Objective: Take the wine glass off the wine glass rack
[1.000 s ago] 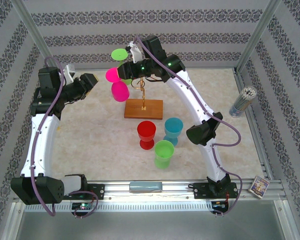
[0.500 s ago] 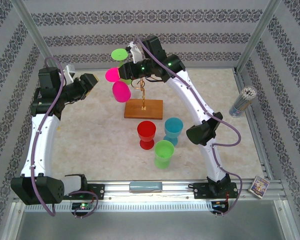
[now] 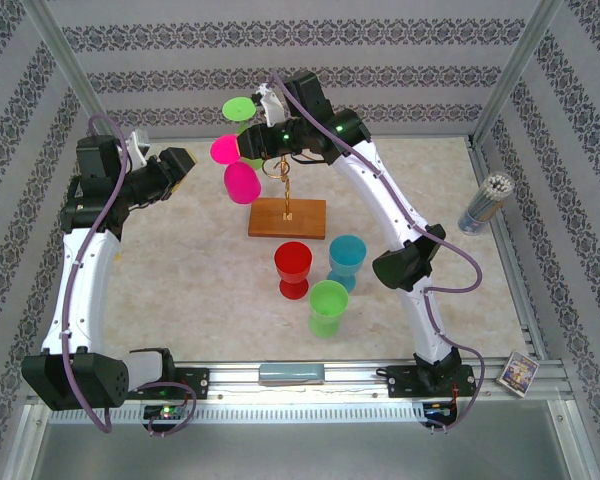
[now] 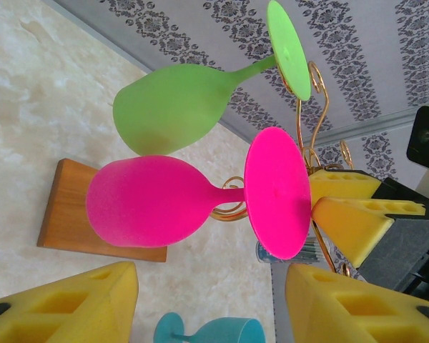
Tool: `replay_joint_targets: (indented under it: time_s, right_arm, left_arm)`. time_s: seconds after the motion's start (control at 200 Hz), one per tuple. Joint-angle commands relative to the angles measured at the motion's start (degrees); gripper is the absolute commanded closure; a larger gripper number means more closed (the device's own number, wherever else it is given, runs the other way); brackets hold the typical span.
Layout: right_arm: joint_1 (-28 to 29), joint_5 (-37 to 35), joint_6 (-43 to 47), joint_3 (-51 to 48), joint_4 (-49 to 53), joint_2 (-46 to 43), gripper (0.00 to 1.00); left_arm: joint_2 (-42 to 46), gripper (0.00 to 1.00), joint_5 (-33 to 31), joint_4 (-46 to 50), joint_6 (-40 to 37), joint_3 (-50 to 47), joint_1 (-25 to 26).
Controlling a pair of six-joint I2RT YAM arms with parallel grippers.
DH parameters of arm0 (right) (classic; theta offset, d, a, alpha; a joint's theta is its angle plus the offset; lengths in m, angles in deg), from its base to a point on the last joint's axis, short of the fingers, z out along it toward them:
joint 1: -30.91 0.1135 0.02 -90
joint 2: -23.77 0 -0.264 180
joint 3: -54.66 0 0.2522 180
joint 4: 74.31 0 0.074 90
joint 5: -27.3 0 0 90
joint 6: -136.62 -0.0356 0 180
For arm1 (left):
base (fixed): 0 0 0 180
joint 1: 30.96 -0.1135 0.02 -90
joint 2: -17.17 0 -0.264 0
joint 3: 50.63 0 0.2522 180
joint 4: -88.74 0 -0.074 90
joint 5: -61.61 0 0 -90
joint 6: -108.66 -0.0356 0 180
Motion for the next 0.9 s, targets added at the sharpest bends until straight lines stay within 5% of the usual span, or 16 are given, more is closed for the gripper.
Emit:
replay_joint_targets:
  time_s: [0.0,0.565,0.894]
  right_arm:
    - [0.15,0.32,0.28,1.35,1.16,1.09,0.68]
    - [0.18,-0.62,0.24,1.3,1.75,0.84,0.79]
    - [0.04,-0.65,-0.2,1.29,1.09,-0.47,0.94]
  left_arm:
    - [1.38,0.43,0.99,-2.27,0.1,-0.15,-0.99]
    - [1.53,0.43,1.14,-2.53,0.27,-0.33,-1.21]
    - [1.64,0.43,1.19,-2.84,0.63,-0.42,-1.21]
